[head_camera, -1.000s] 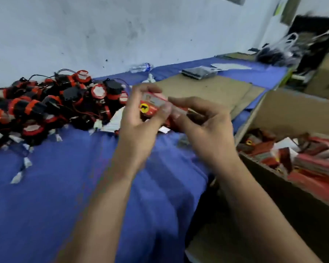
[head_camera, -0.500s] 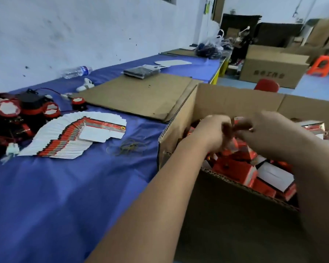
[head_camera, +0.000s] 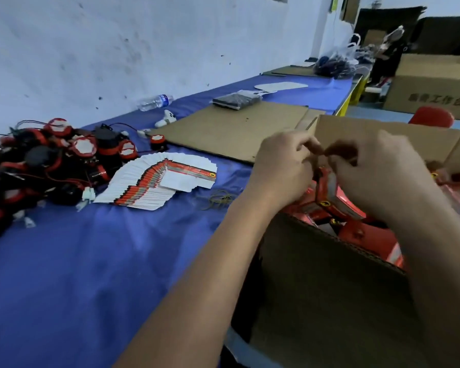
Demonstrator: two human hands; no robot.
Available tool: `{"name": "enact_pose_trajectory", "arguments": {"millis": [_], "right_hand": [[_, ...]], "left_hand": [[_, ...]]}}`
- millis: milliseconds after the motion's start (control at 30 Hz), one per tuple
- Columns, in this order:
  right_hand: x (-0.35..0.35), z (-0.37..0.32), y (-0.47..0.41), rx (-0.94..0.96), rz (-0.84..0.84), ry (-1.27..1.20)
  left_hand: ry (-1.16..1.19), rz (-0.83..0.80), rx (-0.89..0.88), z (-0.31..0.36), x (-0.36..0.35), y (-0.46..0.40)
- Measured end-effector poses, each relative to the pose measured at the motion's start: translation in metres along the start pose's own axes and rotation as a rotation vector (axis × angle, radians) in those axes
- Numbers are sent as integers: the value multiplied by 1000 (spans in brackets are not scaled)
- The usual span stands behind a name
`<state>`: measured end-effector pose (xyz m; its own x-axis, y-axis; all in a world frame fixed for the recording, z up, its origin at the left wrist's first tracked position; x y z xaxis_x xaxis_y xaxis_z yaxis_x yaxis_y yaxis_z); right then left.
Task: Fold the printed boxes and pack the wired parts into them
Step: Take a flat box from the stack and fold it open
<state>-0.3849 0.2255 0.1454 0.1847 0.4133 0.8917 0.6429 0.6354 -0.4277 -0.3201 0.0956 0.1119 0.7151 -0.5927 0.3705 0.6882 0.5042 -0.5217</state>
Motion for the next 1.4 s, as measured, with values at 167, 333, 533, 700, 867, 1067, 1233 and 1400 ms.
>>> {"name": "enact_pose_trajectory", "arguments": {"millis": [167, 333, 533, 700, 867, 1067, 1233, 1400], "right_hand": [[-43, -113, 12, 169, 71, -474], [-155, -188, -16, 70, -226, -396], [-243, -231, -86, 191, -515, -184], [-259, -235, -88, 388, -376, -59], [-240, -236, -77, 463, -353, -165], [-192, -245, -51, 423, 80, -680], [-174, -309, 2, 587, -20, -1139], [-166, -383, 75, 915, -424, -1255]], "left_hand": [[74, 543, 221, -69, 60, 43], [74, 823, 643, -149, 111, 74], [-13, 850, 697, -184, 129, 65], [-9, 862, 746, -198, 136, 57], [111, 896, 761, -203, 141, 53], [751, 990, 747, -198, 169, 62], [1177, 819, 486, -166, 227, 112], [1149, 913, 341, -144, 303, 216]]}}
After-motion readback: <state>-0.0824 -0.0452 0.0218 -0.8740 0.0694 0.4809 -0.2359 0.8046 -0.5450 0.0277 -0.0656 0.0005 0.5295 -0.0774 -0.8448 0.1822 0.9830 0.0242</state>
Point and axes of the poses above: each hand's wrist, its own y-axis away from the middle knuckle, its own x-axis out of the back of the hand, z = x × y, the point moved 2 cm from there along -y, towards the middle knuckle, and after that the axes turned 8 degrees about y, right-handed, at the moved point
